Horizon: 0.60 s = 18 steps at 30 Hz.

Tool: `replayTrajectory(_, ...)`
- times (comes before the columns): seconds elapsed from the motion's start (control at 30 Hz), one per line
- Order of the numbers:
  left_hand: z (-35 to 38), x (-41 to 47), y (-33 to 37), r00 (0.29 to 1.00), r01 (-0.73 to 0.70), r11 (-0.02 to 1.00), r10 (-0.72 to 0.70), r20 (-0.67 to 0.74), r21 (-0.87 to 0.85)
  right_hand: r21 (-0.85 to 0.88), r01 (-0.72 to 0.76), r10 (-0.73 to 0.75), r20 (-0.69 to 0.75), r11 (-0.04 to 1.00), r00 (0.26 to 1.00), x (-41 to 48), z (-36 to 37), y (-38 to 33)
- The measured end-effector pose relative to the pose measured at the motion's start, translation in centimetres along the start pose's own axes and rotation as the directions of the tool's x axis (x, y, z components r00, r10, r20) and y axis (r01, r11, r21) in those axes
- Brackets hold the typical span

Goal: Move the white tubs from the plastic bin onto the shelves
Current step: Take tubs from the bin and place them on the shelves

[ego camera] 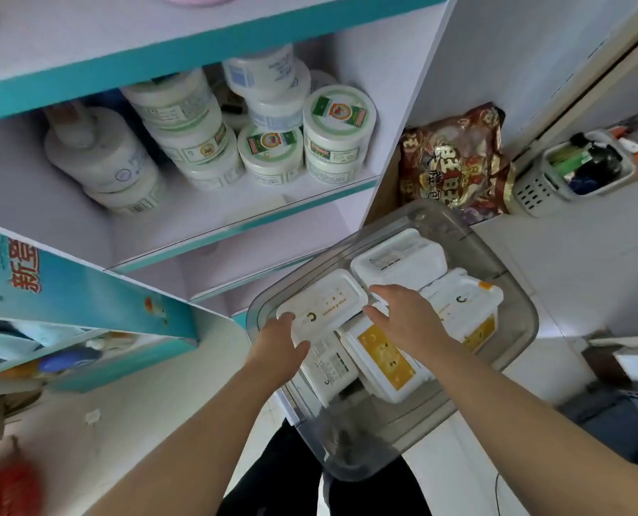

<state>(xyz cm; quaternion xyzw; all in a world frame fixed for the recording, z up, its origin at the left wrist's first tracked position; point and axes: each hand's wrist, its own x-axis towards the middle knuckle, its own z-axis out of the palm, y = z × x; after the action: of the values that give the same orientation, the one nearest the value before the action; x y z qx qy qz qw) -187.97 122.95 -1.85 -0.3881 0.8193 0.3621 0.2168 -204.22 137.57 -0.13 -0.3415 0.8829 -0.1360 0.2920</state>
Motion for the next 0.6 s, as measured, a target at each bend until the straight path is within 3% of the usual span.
replayTrajectory(0.23,3.6,4.0,-0.4,0.986,0.166,0.978,-0.163,0.030,-0.123,-0.018,-0.033,0.036,0.153,0.999,0.988,5.6,4.6,2.4)
replayTrajectory(0.43,5.4,6.3,-0.4,0.957,0.285,0.940,-0.290,0.005,-0.186,-0.036,0.001,0.007,0.221,0.999,0.975,9.2,8.0,3.0)
replayTrajectory(0.6,6.1,6.4,-0.4,0.947,0.304,0.933,-0.318,-0.046,-0.192,-0.046,0.050,-0.040,0.210,0.998,0.977,10.6,9.1,3.5)
